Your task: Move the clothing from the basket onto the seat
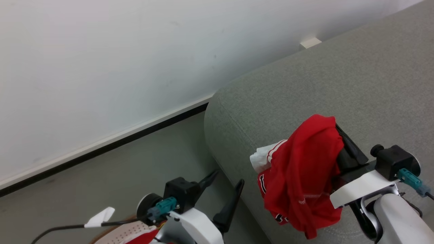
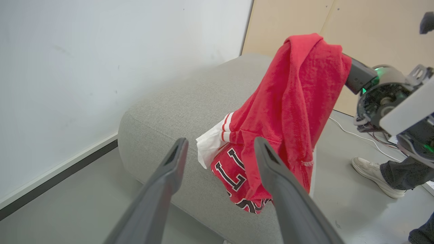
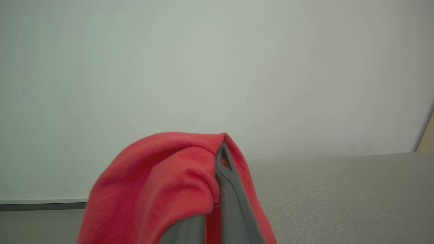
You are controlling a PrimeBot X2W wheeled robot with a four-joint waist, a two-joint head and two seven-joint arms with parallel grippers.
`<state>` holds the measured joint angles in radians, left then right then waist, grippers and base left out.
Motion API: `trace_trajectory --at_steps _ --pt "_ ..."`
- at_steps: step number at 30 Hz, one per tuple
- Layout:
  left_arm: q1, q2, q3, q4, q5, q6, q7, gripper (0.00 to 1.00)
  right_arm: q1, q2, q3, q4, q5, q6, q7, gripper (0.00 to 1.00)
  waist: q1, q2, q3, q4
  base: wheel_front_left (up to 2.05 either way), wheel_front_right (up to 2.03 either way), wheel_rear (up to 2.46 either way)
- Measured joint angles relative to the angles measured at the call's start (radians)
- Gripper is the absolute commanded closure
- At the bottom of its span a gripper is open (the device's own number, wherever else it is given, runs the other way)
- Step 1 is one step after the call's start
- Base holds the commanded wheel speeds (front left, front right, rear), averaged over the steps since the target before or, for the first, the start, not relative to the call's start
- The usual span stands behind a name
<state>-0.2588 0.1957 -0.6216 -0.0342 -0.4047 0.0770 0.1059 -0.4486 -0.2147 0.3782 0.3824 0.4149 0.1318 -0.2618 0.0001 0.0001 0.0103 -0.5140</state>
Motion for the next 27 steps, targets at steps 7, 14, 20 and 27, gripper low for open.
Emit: trace_trajectory --at_steps 7,14,20,27 --pt "-0.083 0.006 -0.016 -0.038 0.035 -0.008 0.03 0.0 -0.111 -0.026 -0.128 -0.018 -0.004 0.0 0.036 1.0 -0.0001 0.0 0.087 -0.012 0.0 0.0 0.0" --pt "-0.223 0.009 -0.046 -0.065 0.072 -0.068 0.07 0.0 -0.375 -0.115 -0.36 0.036 -0.057 0.0 0.055 1.0 0.0002 0.0 0.253 0.051 0.0 0.0 0.0" --pt "-0.318 0.005 -0.052 -0.083 0.095 -0.087 0.085 0.0 -0.629 -0.186 -0.49 0.151 -0.074 0.0 0.119 1.0 0.0003 -0.0001 0.394 0.13 0.0 0.0 0.0" --pt "-0.391 0.0 -0.065 -0.097 0.124 -0.105 0.095 0.0 -0.844 -0.273 -0.665 0.337 -0.173 0.0 0.113 1.0 0.0003 -0.0001 0.547 0.217 0.0 0.0 0.0"
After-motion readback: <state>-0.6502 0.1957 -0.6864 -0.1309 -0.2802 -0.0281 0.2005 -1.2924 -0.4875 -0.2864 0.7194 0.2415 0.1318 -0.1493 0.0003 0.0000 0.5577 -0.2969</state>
